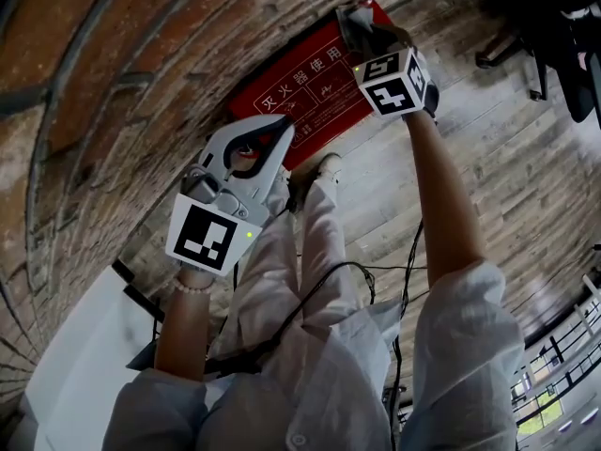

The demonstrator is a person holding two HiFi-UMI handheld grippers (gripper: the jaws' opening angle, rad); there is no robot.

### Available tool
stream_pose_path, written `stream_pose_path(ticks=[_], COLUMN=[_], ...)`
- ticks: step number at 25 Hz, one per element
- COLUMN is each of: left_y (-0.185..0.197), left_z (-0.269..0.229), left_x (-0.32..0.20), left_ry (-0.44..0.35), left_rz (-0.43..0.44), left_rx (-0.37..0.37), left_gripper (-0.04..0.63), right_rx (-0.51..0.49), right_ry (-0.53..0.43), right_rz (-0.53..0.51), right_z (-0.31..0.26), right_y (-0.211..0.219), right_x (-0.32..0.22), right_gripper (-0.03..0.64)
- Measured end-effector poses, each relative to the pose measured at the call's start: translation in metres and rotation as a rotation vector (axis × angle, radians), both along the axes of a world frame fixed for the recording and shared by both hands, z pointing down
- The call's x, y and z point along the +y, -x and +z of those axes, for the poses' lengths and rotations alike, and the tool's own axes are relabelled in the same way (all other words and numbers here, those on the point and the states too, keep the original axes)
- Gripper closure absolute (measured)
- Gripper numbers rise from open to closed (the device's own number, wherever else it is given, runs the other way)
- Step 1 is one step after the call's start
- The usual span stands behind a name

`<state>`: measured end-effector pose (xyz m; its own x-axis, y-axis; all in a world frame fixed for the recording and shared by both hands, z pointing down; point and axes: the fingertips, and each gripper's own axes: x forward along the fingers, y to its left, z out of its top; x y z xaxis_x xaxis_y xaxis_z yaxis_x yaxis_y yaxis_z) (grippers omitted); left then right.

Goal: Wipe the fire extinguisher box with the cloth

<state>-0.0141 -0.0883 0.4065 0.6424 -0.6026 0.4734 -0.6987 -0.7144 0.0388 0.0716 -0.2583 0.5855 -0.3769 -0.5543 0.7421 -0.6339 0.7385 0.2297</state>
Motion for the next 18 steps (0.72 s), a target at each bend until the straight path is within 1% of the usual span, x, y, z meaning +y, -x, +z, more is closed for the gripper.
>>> stream_pose_path(ticks=[11, 18], left_y=[0.010, 0.027], left_z=[0.000, 0.001], left_x=[0.009, 0.021], left_ry=[-0.004, 0.010], left_rz=[0.016, 0.006], left_rx=[-0.003, -0.005], left_gripper=[0.600, 0.600], right_rx=[-0.042, -0.061], right_ry=[-0.002, 0.000], right_rz=[-0.017, -0.065], right_z=[-0.002, -0.004], right_y=[0.029, 0.059], right_x=[0.024, 0.051], right_gripper=[0.595, 0.595])
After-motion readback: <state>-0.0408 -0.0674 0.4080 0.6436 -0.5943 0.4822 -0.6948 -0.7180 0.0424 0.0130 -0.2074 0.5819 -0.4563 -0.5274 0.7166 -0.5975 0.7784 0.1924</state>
